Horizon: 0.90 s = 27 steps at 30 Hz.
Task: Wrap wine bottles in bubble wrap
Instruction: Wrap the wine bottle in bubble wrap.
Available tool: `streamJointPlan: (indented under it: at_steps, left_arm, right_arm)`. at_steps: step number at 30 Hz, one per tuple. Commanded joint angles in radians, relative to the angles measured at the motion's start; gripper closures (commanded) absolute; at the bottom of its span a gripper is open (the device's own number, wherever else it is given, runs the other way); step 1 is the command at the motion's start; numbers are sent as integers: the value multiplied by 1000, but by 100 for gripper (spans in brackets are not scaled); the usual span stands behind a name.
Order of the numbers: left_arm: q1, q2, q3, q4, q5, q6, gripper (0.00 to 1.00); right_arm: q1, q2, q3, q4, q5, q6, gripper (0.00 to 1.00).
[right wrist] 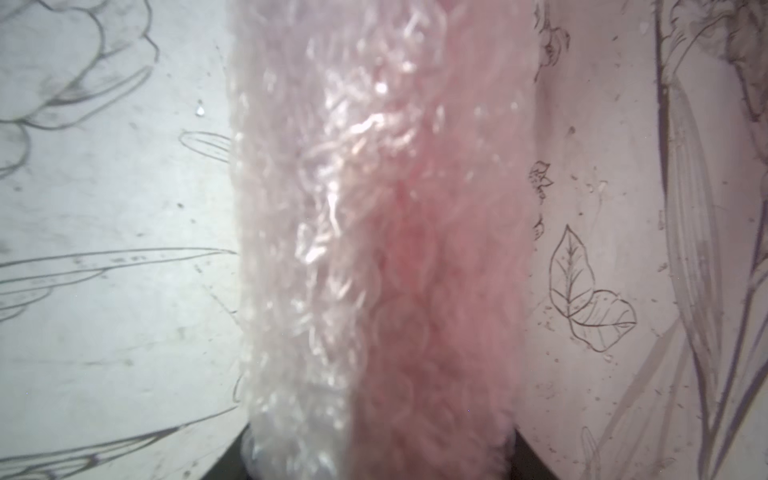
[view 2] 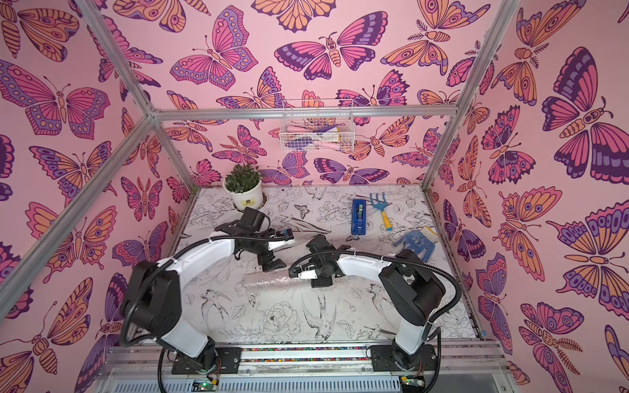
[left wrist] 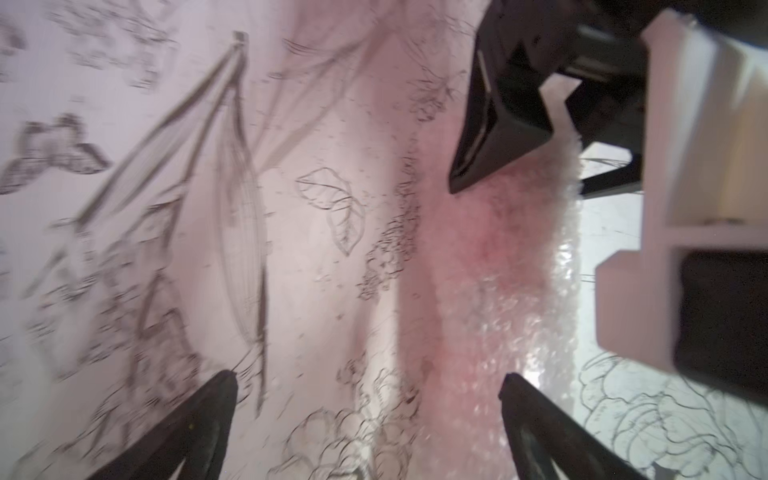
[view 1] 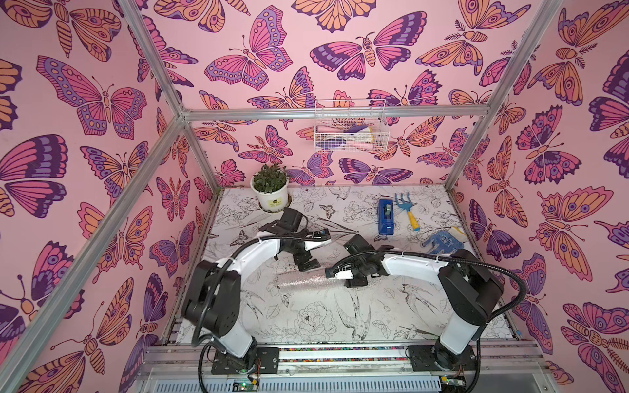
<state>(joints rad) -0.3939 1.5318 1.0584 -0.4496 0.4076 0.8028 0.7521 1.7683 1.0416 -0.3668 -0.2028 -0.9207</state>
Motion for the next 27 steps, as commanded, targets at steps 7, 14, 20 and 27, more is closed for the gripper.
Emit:
streamJointPlan:
  at_steps: [7,14,20,27]
  left_arm:
    - [-77,-410,-393,419,-213,33,0]
    - [-293,-371,-509,509,-356,177,0]
    - [-331,-132,-484,689,-368,242,0]
    - [-345,73,-458,886,-409,309,0]
  right_arm:
    - [-99,194,358,-503,-235,202,89]
    - [-107,353,528,-713,-259,239,89]
    - [-120,367,540,-725,-316,238,87]
    - [-143,385,580,-765,-367,227,85]
